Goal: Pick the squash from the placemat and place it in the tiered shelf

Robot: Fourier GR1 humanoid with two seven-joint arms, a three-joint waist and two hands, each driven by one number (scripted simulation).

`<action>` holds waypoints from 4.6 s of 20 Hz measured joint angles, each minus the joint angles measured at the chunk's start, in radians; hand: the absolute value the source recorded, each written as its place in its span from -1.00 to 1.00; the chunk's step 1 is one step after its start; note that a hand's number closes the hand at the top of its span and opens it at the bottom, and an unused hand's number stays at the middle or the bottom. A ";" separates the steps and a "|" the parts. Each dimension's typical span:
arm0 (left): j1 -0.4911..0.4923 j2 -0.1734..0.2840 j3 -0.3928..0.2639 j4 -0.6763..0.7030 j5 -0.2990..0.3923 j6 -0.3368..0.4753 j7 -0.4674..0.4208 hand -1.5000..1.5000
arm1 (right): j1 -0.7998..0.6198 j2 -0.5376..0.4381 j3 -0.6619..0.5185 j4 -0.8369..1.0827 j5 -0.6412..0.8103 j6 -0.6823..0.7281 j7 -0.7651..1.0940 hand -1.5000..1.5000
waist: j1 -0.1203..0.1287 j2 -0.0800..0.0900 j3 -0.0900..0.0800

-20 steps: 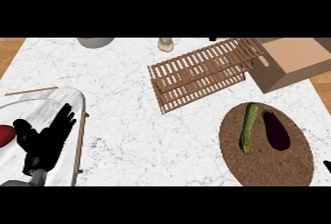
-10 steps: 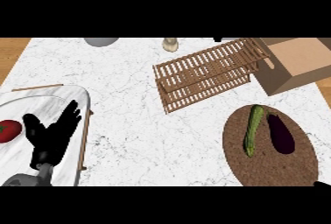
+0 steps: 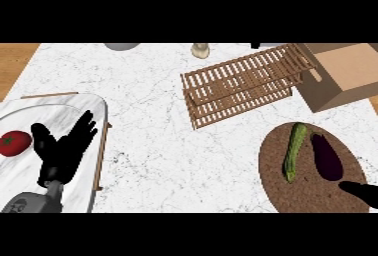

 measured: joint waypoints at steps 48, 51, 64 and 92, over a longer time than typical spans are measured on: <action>0.026 -0.076 0.125 0.001 -0.106 -0.083 0.036 0.00 | -0.445 0.388 0.197 0.653 0.580 0.111 0.235 -1.00 | -0.016 -0.006 0.005; 0.030 -0.087 0.130 -0.005 -0.121 -0.083 0.034 0.00 | -0.460 0.410 0.177 0.697 0.595 0.094 0.207 -1.00 | -0.016 -0.006 0.005; 0.028 -0.107 0.152 -0.017 -0.146 -0.100 0.068 0.00 | -0.525 0.436 0.173 0.840 0.586 0.187 0.036 1.00 | -0.016 -0.017 -0.014; 0.065 -0.116 0.189 -0.028 -0.164 -0.115 0.063 0.00 | -0.561 0.466 0.482 -0.167 0.512 0.630 -0.164 1.00 | -0.043 -0.013 0.003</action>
